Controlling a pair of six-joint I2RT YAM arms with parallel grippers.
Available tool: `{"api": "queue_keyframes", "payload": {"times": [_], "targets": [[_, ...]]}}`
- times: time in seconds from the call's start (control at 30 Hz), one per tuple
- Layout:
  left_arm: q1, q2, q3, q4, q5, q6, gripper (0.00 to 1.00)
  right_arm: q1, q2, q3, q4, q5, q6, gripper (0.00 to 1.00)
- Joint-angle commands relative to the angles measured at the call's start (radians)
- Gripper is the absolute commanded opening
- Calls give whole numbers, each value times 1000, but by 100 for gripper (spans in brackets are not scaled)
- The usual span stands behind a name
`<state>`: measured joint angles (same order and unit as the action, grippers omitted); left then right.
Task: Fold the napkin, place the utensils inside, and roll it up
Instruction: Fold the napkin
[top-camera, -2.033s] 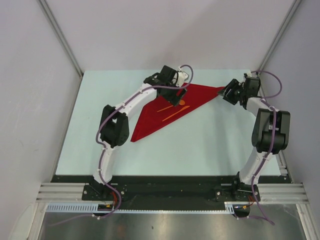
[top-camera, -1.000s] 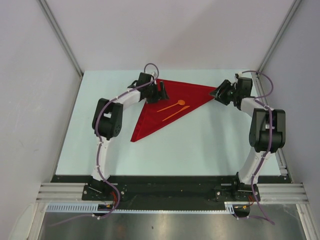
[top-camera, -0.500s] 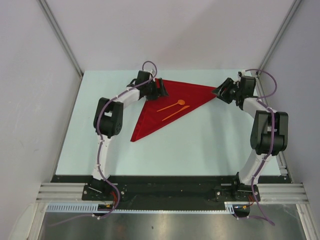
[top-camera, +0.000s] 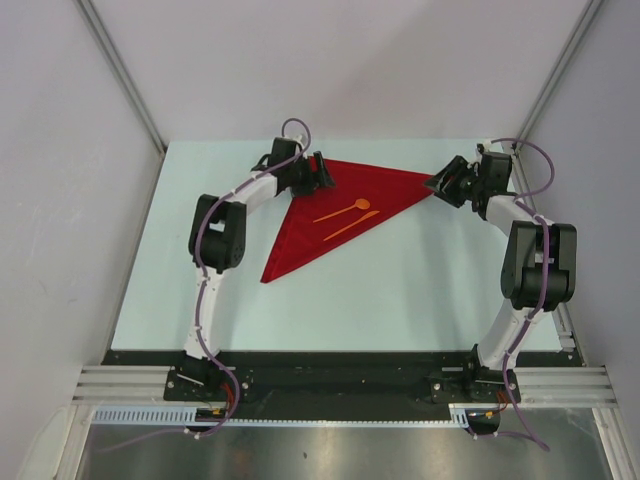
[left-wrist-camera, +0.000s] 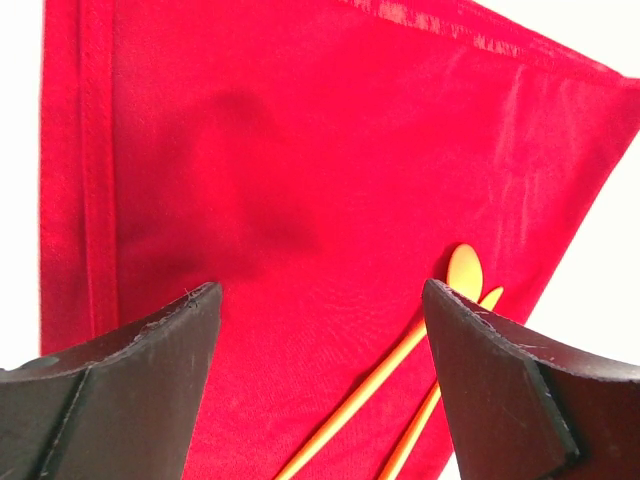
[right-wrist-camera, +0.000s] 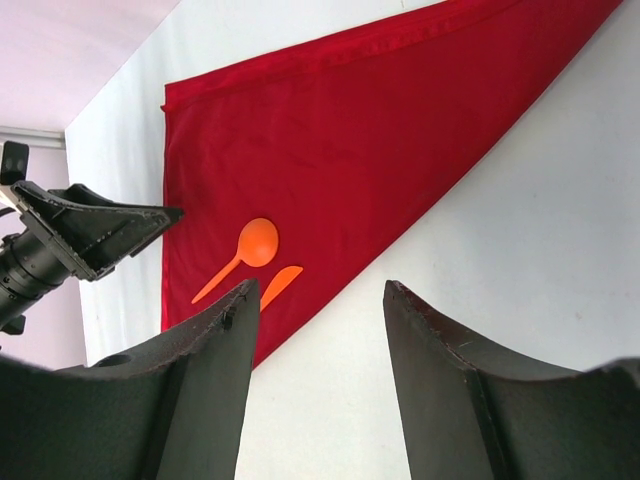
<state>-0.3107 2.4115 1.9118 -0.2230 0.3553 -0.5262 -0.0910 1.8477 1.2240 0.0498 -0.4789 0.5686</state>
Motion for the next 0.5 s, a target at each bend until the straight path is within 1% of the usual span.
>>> {"api": "queue_keyframes", "payload": {"times": [0.0, 0.13, 0.47], "targets": [[25, 70, 41, -79, -35, 9, 88, -10, -4, 8, 16, 11, 0, 57], [25, 107, 107, -113, -39, 23, 88, -23, 34, 22, 30, 13, 13, 57], [47, 150, 173, -144, -29, 6, 84, -33, 68, 46, 39, 11, 17, 57]]}}
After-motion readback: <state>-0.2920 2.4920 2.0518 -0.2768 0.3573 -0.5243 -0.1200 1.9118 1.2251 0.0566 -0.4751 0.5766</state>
